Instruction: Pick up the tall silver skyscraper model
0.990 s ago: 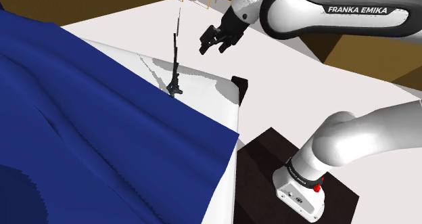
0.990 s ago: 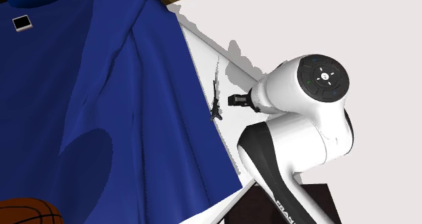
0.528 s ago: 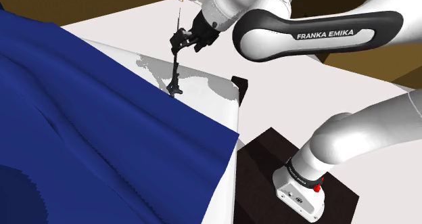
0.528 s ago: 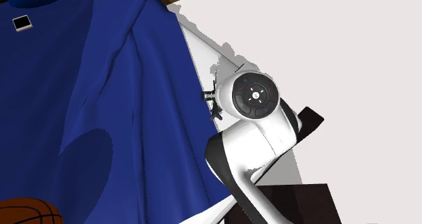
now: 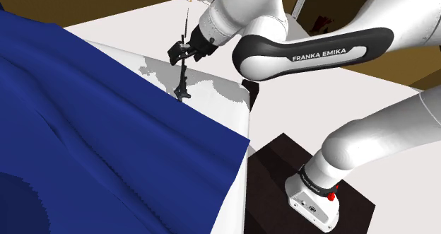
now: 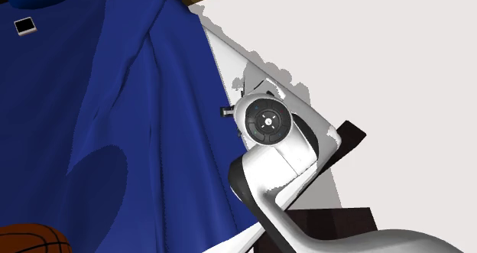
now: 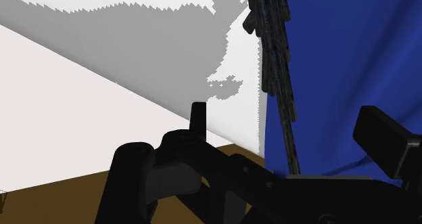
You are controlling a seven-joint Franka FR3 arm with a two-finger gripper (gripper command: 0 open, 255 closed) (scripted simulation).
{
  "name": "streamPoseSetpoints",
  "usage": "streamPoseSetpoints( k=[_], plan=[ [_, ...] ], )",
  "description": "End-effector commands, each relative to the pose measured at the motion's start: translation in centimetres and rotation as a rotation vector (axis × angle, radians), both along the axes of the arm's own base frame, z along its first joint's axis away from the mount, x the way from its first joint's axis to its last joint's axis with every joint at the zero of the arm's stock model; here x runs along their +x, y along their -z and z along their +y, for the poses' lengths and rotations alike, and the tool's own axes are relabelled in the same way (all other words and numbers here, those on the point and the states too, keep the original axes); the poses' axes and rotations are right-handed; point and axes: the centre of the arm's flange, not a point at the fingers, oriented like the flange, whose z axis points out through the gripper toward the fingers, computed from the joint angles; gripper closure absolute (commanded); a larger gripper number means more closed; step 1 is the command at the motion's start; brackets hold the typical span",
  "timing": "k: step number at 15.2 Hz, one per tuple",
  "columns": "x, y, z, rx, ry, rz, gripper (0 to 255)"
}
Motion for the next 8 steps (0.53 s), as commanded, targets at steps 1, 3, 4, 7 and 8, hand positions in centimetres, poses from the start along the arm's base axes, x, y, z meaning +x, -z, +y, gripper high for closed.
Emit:
streamPoseSetpoints(
  k=[1, 3, 4, 7, 8],
  plan=[
    [-0.10, 0.89, -0.05, 0.000, 0.000, 0.000, 0],
    [-0.09, 0.90, -0.13, 0.000, 0.000, 0.000, 255],
    [-0.07, 0.91, -0.17, 0.000, 0.000, 0.000, 255],
    [-0.06, 0.91, -0.21, 0.000, 0.000, 0.000, 255],
    [-0.05, 0.90, -0.21, 0.000, 0.000, 0.000, 255]
  ],
)
